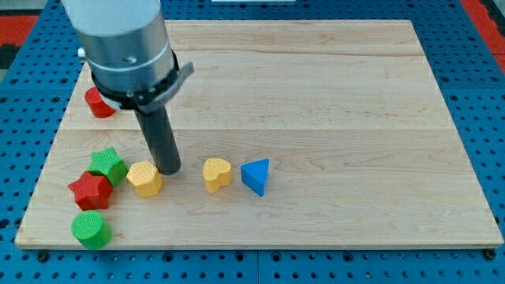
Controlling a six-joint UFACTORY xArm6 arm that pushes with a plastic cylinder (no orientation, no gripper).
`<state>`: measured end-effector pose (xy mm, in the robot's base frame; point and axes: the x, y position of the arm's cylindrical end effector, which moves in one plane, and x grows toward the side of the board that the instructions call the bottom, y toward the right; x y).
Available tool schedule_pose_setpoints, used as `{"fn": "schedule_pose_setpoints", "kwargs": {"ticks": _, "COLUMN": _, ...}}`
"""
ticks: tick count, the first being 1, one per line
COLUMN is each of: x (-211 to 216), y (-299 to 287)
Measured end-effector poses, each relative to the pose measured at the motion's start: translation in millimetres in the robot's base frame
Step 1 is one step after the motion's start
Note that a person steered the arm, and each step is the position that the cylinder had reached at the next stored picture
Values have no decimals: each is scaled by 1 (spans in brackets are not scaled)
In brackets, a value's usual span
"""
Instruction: Move the yellow heart into the bottom side of the yellow hexagon
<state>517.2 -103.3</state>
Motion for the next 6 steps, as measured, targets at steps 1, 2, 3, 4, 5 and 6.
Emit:
{"fn": "schedule_pose_setpoints", "kwargs": {"ticks": 1, "x": -25, "y": 85}}
{"fn": "schedule_pose_setpoints", "kwargs": {"ticks": 2, "x": -36, "y": 154}}
{"fn": "schedule_pose_setpoints", "kwargs": {"ticks": 3, "x": 0, "y": 190}}
{"fn": "schedule_pose_setpoints", "kwargs": {"ticks": 4, "x": 13, "y": 155}}
{"fn": "schedule_pose_setpoints", "kwargs": {"ticks": 5, "x": 13, "y": 101}}
{"fn": "schedule_pose_setpoints", "kwargs": {"ticks": 6, "x": 31, "y": 53}}
